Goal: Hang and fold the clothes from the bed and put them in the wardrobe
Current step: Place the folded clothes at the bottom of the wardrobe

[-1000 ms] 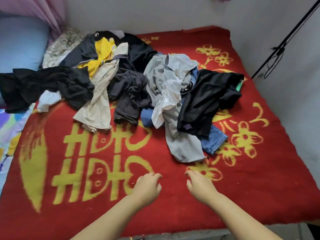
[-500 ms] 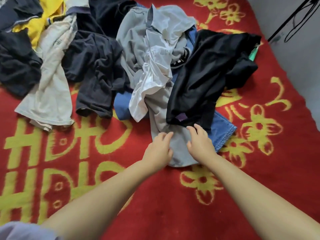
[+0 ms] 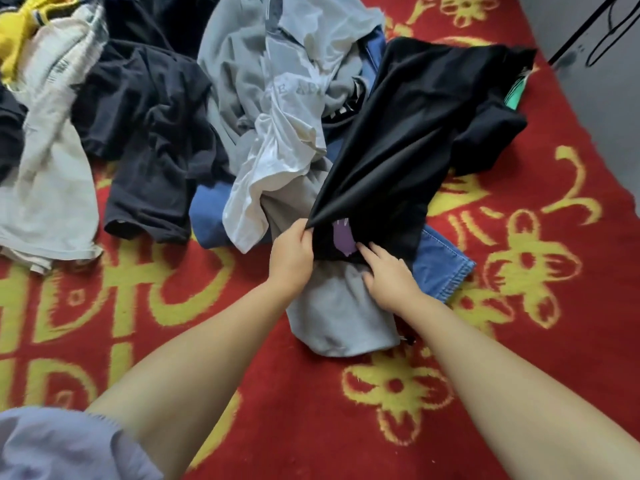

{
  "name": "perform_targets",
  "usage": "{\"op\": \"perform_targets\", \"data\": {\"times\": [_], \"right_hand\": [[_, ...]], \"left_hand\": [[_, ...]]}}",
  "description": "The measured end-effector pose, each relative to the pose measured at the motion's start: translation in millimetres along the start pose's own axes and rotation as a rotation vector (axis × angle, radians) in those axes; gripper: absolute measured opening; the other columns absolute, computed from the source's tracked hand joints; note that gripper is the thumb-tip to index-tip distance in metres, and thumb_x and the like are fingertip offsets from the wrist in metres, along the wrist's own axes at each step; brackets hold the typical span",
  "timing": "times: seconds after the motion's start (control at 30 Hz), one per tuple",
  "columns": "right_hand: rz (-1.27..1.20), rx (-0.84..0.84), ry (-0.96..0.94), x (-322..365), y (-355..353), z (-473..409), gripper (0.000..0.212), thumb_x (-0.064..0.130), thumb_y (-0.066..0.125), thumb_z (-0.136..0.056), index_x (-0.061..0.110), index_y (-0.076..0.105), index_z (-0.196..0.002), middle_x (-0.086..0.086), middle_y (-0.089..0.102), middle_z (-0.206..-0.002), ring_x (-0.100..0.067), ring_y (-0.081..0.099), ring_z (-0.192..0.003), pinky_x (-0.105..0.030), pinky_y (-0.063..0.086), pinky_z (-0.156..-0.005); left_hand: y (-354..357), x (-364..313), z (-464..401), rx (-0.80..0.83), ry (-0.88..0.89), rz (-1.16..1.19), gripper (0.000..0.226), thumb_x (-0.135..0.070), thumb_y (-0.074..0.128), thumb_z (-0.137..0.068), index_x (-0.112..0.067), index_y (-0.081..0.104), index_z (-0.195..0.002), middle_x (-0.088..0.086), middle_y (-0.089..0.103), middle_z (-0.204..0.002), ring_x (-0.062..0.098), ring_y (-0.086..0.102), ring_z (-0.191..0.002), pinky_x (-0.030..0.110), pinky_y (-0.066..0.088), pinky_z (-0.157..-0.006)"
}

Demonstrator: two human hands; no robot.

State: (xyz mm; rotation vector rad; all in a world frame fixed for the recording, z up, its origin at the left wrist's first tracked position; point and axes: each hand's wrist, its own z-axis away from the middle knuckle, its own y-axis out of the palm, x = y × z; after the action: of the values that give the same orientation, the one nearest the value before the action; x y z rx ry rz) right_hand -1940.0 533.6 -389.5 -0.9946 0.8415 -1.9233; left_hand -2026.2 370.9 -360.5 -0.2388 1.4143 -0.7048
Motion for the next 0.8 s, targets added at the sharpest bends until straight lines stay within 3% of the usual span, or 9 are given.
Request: {"op": "perform_targets", "data": {"times": [0.1, 0.17, 0.23, 0.3, 0.4, 0.47, 0.6, 0.7, 0.8], "right_hand": [[-0.110, 0.092, 0.045, -1.4, -22.2, 12.4, 0.055, 0.020, 0.045, -0.097, 0.014, 0.030, -0.149, -0.013, 0.036, -0.151, -0.030, 0.039, -0.136, -0.036, 0.032, -0.109], [-0.295, 0.081, 0.174, 6.6, -36.2, 30.7, 0.050, 0.023, 0.042, -0.100, 0.008, 0.032, -0.147, -0.016, 0.044, -0.145, -0.031, 0.046, -0.130, -0.032, 0.035, -0.103], [-0.871, 0.073, 0.376, 23.2, -56.4, 52.1, 0.044, 0.029, 0.035, -0.103, 0.009, 0.036, -0.143, -0.018, 0.051, -0.138, -0.029, 0.056, -0.114, -0.034, 0.042, -0.093], [-1.433, 0.068, 0.497, 39.4, -83.9, 71.5, 0.043, 0.037, 0.033, -0.104, 0.014, 0.038, -0.139, -0.017, 0.056, -0.128, -0.026, 0.059, -0.106, -0.041, 0.046, -0.089], [-1.734, 0.107, 0.488, 71.7, -131.6, 104.4, 0.045, 0.047, 0.042, -0.099, 0.014, 0.045, -0.130, -0.018, 0.059, -0.119, -0.030, 0.061, -0.104, -0.046, 0.052, -0.082], [-1.670, 0.224, 0.430, 103.4, -157.0, 128.9, 0.045, 0.044, 0.049, -0.097, 0.014, 0.048, -0.130, -0.016, 0.058, -0.126, -0.030, 0.062, -0.102, -0.045, 0.053, -0.076], [-1.335, 0.366, 0.204, 167.4, -194.9, 173.6, 0.057, 0.016, 0.049, -0.099, 0.033, 0.022, -0.147, -0.014, 0.052, -0.135, -0.025, 0.063, -0.092, -0.041, 0.053, -0.080], [-0.965, 0.376, -0.039, 210.1, -215.8, 206.0, 0.055, -0.002, 0.039, -0.095, 0.029, 0.039, -0.141, -0.008, 0.058, -0.118, -0.021, 0.062, -0.100, -0.037, 0.052, -0.083], [-0.596, 0.291, -0.222, 249.8, -226.5, 237.7, 0.047, 0.008, 0.045, -0.094, 0.031, 0.043, -0.134, -0.007, 0.062, -0.119, -0.021, 0.059, -0.114, -0.037, 0.052, -0.087]], "left_hand": [[-13.0, -14.4, 27.9, 0.060, 0.017, 0.010, 0.022, -0.012, 0.044, -0.098, -0.016, 0.065, -0.095, -0.001, 0.062, -0.076, 0.016, 0.055, -0.072, 0.026, 0.037, -0.062], [-24.9, -28.3, 52.1, 0.121, 0.053, -0.041, 0.021, -0.011, 0.045, -0.098, -0.010, 0.065, -0.098, 0.004, 0.065, -0.079, 0.020, 0.058, -0.074, 0.035, 0.044, -0.067], [-43.1, -47.7, 76.6, 0.146, 0.110, -0.049, 0.019, -0.009, 0.046, -0.097, -0.005, 0.064, -0.097, 0.007, 0.066, -0.082, 0.023, 0.059, -0.077, 0.041, 0.046, -0.073], [-69.8, -71.6, 104.2, 0.159, 0.198, -0.031, 0.019, -0.006, 0.048, -0.096, -0.005, 0.066, -0.101, 0.005, 0.067, -0.091, 0.020, 0.060, -0.087, 0.034, 0.046, -0.078], [-122.3, -108.2, 149.8, 0.175, 0.362, -0.045, 0.023, -0.008, 0.048, -0.095, -0.008, 0.066, -0.111, -0.002, 0.066, -0.100, 0.012, 0.058, -0.094, 0.025, 0.045, -0.081], [-160.5, -132.4, 170.6, 0.164, 0.390, -0.069, 0.024, -0.011, 0.046, -0.095, -0.007, 0.065, -0.109, -0.004, 0.064, -0.096, 0.012, 0.057, -0.089, 0.026, 0.045, -0.077], [-230.1, -171.6, 189.1, 0.015, 0.404, -0.100, 0.021, -0.011, 0.043, -0.097, 0.000, 0.058, -0.087, -0.003, 0.051, -0.069, 0.013, 0.045, -0.063, 0.023, 0.029, -0.058], [-270.5, -188.1, 202.8, -0.061, 0.387, -0.061, 0.020, -0.010, 0.043, -0.100, 0.001, 0.053, -0.086, -0.002, 0.050, -0.064, 0.012, 0.042, -0.057, 0.024, 0.032, -0.056], [-308.1, -201.6, 218.8, -0.168, 0.382, -0.011, 0.024, -0.014, 0.042, -0.101, -0.001, 0.052, -0.084, 0.008, 0.054, -0.067, 0.020, 0.049, -0.062, 0.037, 0.038, -0.060]]}}
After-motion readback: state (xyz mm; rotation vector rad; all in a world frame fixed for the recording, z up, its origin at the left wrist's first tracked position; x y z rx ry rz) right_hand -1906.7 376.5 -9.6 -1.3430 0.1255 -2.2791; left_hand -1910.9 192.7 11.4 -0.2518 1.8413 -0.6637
